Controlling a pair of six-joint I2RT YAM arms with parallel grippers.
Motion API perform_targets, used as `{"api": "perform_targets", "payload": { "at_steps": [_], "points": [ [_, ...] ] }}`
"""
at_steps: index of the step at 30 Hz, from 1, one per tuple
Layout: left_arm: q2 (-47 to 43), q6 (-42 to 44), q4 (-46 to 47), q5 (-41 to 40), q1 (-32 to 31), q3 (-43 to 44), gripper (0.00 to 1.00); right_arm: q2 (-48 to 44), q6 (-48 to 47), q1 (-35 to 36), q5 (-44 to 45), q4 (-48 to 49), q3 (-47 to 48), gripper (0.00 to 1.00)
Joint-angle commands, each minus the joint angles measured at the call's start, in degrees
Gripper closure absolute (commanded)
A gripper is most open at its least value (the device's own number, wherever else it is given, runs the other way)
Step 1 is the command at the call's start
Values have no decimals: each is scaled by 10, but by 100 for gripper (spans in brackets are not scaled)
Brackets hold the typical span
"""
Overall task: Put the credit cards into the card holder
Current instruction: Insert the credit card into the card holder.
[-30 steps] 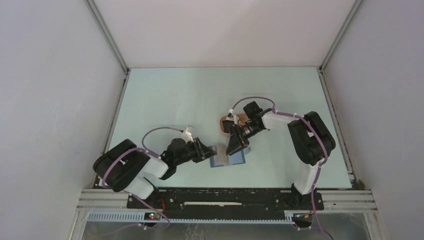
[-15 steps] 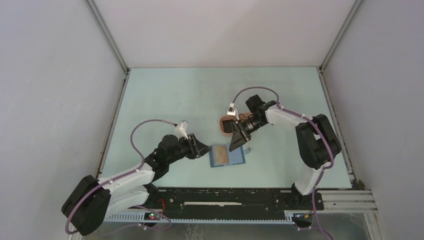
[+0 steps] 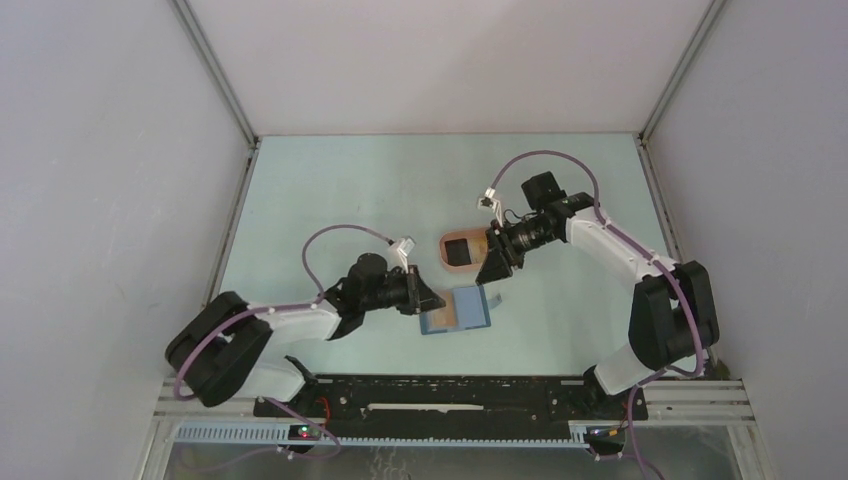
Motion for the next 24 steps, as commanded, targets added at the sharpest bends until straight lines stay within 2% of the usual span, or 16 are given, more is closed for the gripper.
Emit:
{"api": "perform_targets", "payload": {
  "at_steps": [1, 8, 12, 15, 20, 24],
  "points": [
    [50, 5, 39, 10, -4, 15, 92, 3, -16, -4, 3, -6, 11, 50],
    [107, 2, 21, -67, -2, -22, 95, 8, -16, -3, 10, -5, 11, 51],
    [101, 0, 4, -98, -1, -37, 96, 3, -19, -4, 15, -7, 11, 51],
    [79, 15, -48, -126, -2, -30, 96, -2, -22, -5, 22, -7, 11, 50],
    [8, 39, -69, -127, -2, -27, 95, -26, -26, -4, 54, 1, 15, 50],
    [-85, 81, -115, -137, -1, -3, 87, -51, -31, -1, 97, 2, 47, 49]
  ]
}}
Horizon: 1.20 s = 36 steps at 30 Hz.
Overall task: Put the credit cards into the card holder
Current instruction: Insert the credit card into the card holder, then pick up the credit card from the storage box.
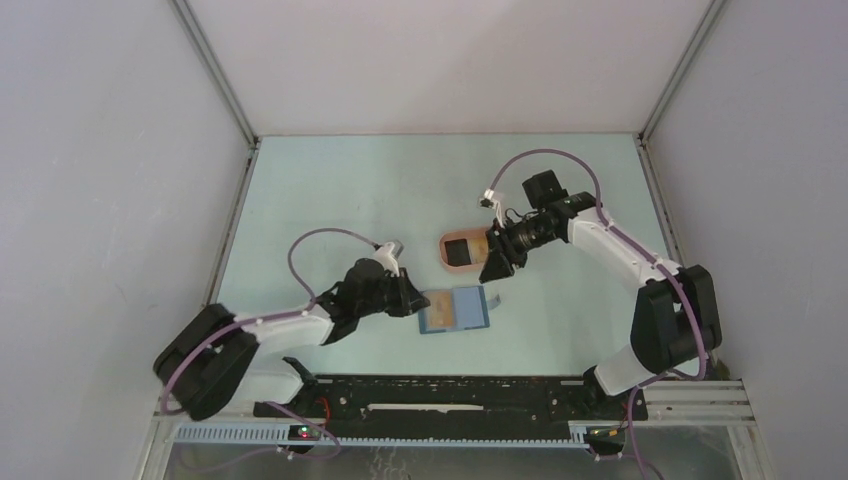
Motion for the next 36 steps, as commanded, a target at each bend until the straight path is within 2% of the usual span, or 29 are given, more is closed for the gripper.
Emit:
{"api": "perform_targets", "payload": {
  "at_steps": [1, 3, 4, 6, 7, 9, 11, 14, 16, 20, 25, 30, 36],
  "points": [
    [-104, 70, -51, -32, 1, 20, 82, -53, -18, 6, 67, 10, 58, 48],
    [-147, 94, -65, -48, 2, 30, 73, -65, -16, 13, 105, 28, 74, 43],
    [-166, 105, -66, -59, 3, 33, 67, -67, -12, 13, 117, 40, 82, 34],
    [-199, 126, -58, -78, 6, 36, 52, -56, 46, 4, 119, 69, 96, 8],
    [-214, 136, -48, -84, 7, 36, 44, -30, 70, -6, 85, 65, 114, 5],
    [-238, 152, -23, -89, 8, 34, 34, 28, 109, -25, 11, 29, 165, 9],
    [-257, 168, -10, -95, 9, 37, 26, 70, 120, -30, -12, 11, 194, 15],
    [-265, 177, -23, -120, 13, 45, 10, 81, 167, -28, 43, 89, 163, 16],
    [-262, 184, -40, -121, 18, 55, 3, 95, 201, -26, 76, 109, 155, 16],
    [-231, 189, -67, -109, 27, 80, 2, 132, 252, -21, 151, 138, 139, 19],
    [-173, 169, -28, -82, 36, 79, 2, 177, 303, -6, 263, 154, 134, 21],
    [-106, 128, 40, -58, 46, 66, 3, 202, 324, 2, 315, 164, 129, 18],
    [-33, 102, 84, -35, 51, 73, 6, 223, 328, -5, 321, 167, 129, 13]
  ]
}}
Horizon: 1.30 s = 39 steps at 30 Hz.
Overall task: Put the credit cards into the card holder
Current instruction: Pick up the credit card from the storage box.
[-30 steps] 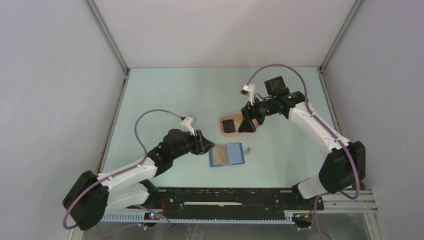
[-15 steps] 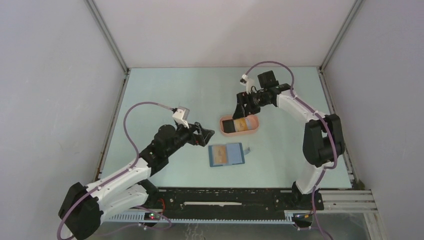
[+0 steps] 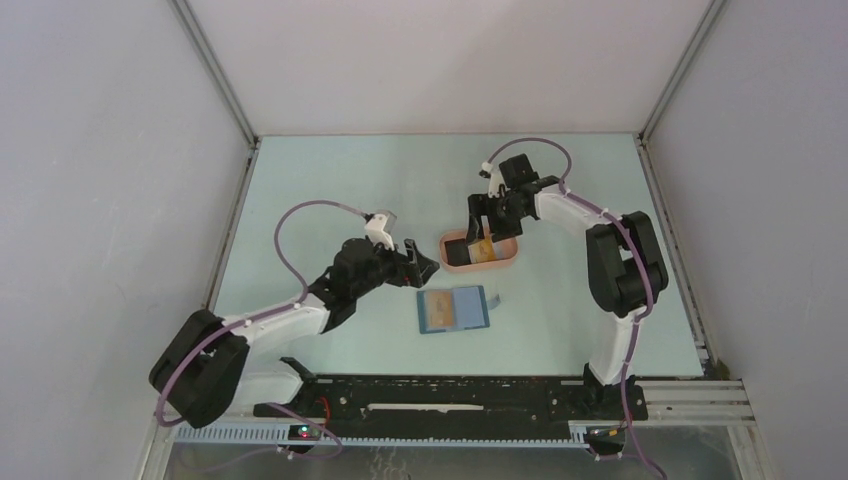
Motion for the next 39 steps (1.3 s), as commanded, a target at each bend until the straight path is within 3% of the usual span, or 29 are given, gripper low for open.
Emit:
{"api": "perform_targets", "payload": {
  "at_steps": [1, 18, 25, 32, 39],
  "points": [
    [41, -26, 61, 25, 7, 21, 8, 14, 18, -4, 24, 18, 1, 13],
    [197, -37, 76, 42, 9, 95, 19, 64, 21, -13, -37, 7, 9, 8],
    [250, -34, 61, 49, 13, 130, 29, 65, 29, -14, -86, 9, 9, 10],
    [275, -33, 52, 67, 13, 152, 40, 65, 40, -30, -145, 12, 9, 13],
    [278, -33, 41, 69, 13, 160, 42, 42, 46, -43, -188, 16, 6, 15]
  ]
}}
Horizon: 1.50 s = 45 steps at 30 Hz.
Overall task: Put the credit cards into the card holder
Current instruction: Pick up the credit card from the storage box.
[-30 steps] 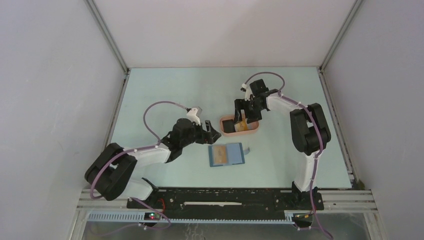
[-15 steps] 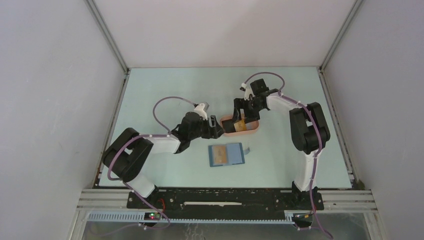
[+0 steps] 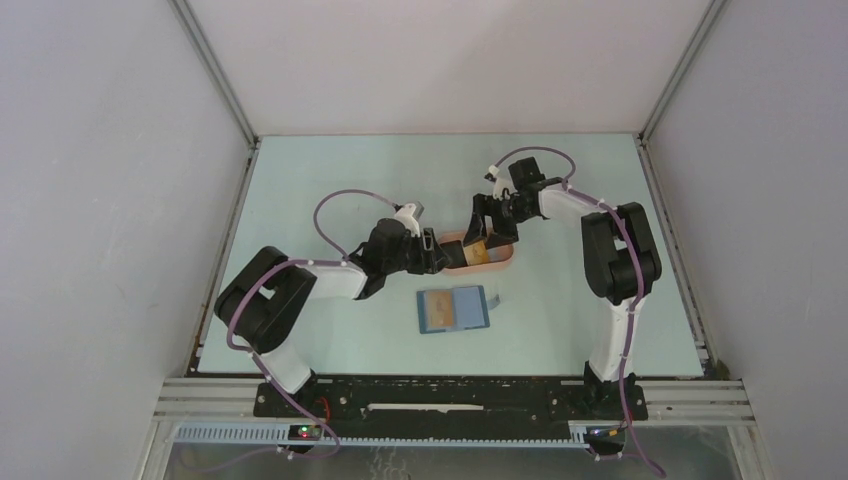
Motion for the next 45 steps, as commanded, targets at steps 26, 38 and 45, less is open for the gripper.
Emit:
{"api": "perform_targets", "payload": {
  "at_steps": [26, 38, 45],
  "points": [
    [-8, -1, -13, 8, 6, 32, 45, -21, 20, -15, -101, -6, -3, 23],
    [-22, -4, -11, 19, 6, 32, 45, 24, 10, 12, -86, -20, 9, 34],
    [-28, -5, -12, 23, 6, 32, 45, 35, 5, 21, -73, -31, 19, 44]
  ]
}}
